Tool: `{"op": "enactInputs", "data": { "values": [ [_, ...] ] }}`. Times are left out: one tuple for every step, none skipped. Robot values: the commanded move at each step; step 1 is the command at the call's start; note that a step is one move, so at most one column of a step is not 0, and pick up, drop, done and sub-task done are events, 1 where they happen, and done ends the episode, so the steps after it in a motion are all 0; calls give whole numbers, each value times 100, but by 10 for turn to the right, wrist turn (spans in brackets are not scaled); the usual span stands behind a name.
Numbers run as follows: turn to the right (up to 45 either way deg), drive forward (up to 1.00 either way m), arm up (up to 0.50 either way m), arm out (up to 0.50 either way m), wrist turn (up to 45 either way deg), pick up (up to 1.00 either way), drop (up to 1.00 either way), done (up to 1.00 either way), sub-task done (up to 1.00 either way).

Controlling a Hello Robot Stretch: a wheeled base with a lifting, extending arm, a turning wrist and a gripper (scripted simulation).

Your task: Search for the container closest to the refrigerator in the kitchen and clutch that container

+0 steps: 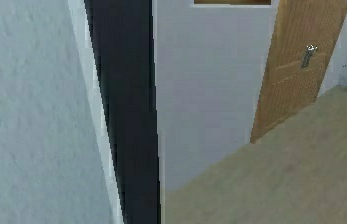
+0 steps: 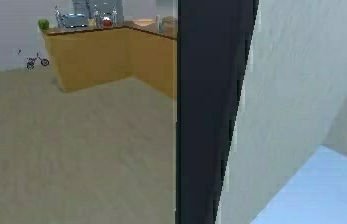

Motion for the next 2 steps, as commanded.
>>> {"op": "enactInputs", "data": {
  "values": [
    [450, 0, 0, 0, 0, 0, 0, 0, 0],
    [30, 0, 0, 0, 0, 0, 0, 0, 0]
  ]
}}
